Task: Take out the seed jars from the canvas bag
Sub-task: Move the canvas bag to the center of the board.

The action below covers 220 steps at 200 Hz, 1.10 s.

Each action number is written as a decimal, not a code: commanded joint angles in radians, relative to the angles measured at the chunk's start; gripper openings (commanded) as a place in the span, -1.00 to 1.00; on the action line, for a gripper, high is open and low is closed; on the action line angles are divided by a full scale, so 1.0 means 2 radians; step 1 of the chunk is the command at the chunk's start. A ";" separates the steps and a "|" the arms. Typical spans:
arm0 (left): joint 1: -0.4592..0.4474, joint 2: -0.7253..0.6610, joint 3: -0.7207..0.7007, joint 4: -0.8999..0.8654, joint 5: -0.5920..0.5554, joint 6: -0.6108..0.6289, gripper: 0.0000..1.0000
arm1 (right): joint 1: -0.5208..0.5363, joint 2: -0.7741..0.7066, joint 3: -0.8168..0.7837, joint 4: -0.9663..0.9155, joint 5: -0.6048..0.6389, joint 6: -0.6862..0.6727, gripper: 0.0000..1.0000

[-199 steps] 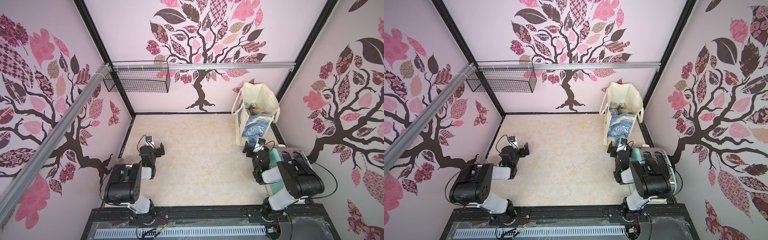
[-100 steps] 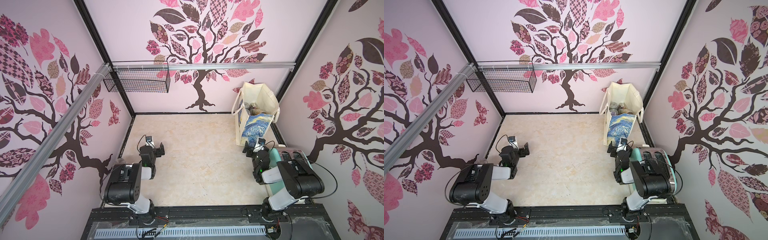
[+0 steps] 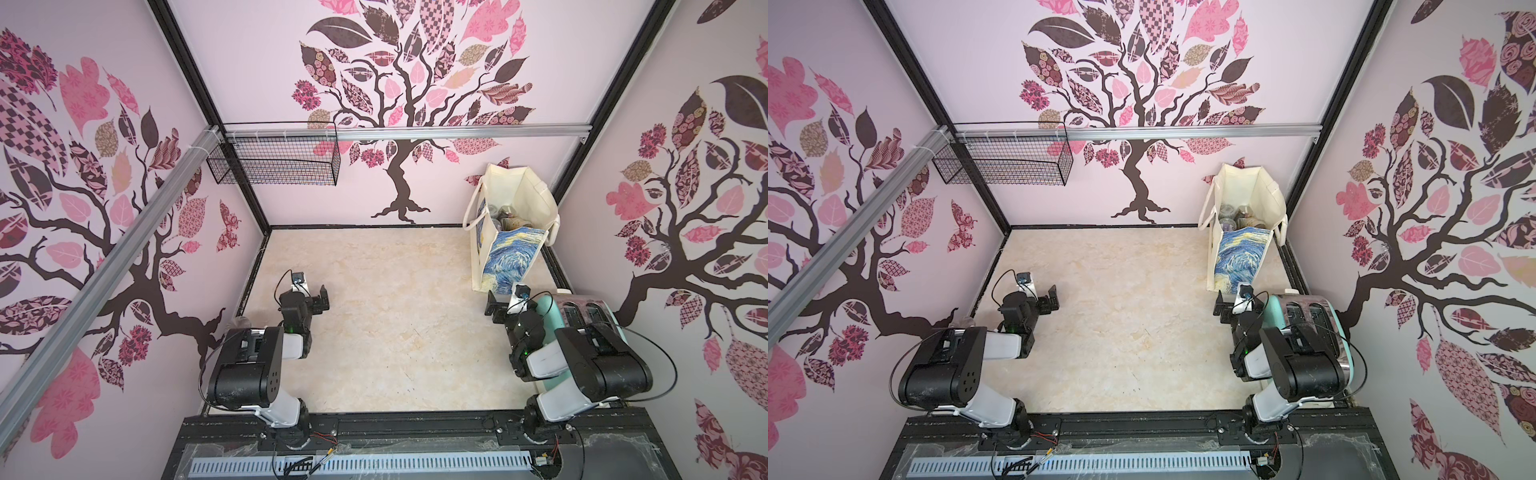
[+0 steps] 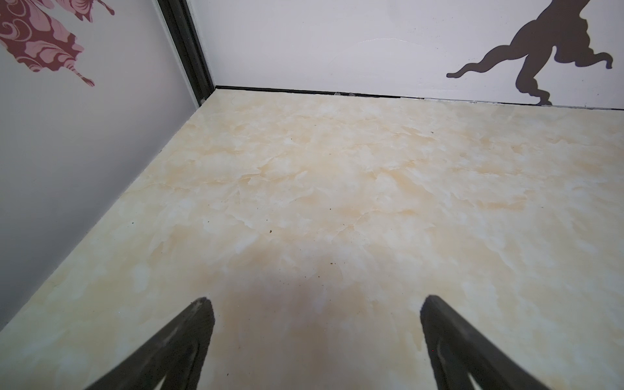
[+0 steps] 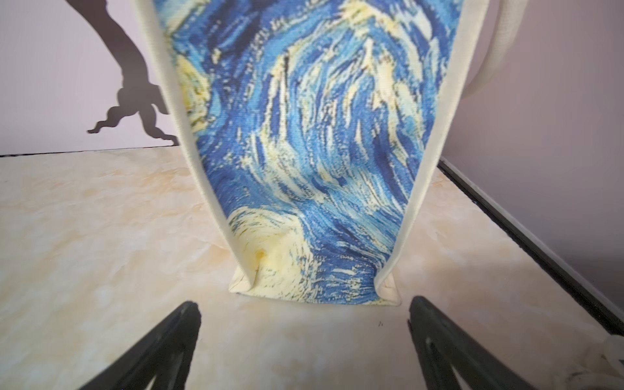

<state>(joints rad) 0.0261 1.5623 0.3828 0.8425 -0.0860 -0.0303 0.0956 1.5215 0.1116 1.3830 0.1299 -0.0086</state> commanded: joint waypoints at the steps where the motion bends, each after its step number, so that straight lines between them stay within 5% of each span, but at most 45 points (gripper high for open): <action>1: -0.001 -0.003 0.005 0.005 -0.003 -0.003 0.96 | -0.002 -0.067 0.004 -0.022 -0.067 -0.026 0.99; 43: -0.002 -0.003 0.004 0.005 -0.004 -0.003 0.96 | -0.001 -0.198 0.083 -0.229 -0.115 0.001 0.99; 66: -0.001 -0.005 0.009 0.007 0.006 0.001 0.96 | -0.001 -0.243 0.148 -0.325 -0.066 0.088 0.99; 82: -0.001 -0.030 0.083 -0.165 0.045 0.016 0.97 | -0.001 -0.258 0.232 -0.456 0.006 0.171 0.99; 100: -0.001 -0.011 0.216 -0.403 0.087 0.017 0.96 | -0.001 -0.240 0.307 -0.535 -0.015 0.159 0.99; 122: -0.001 0.027 0.312 -0.544 0.128 0.015 0.97 | 0.000 -0.219 0.352 -0.542 -0.064 0.176 0.99; 194: 0.000 -0.075 0.351 -0.601 0.078 0.044 0.97 | 0.009 -0.079 0.627 -0.830 -0.070 0.166 0.99; 220: 0.022 -0.084 0.404 -0.698 0.084 0.060 0.96 | 0.025 -0.004 0.744 -0.942 -0.051 0.133 0.84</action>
<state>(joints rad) 0.0338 1.4242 1.0946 -0.3836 0.0948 0.0441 0.1173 1.3911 1.4181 -0.1970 -0.0013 0.3157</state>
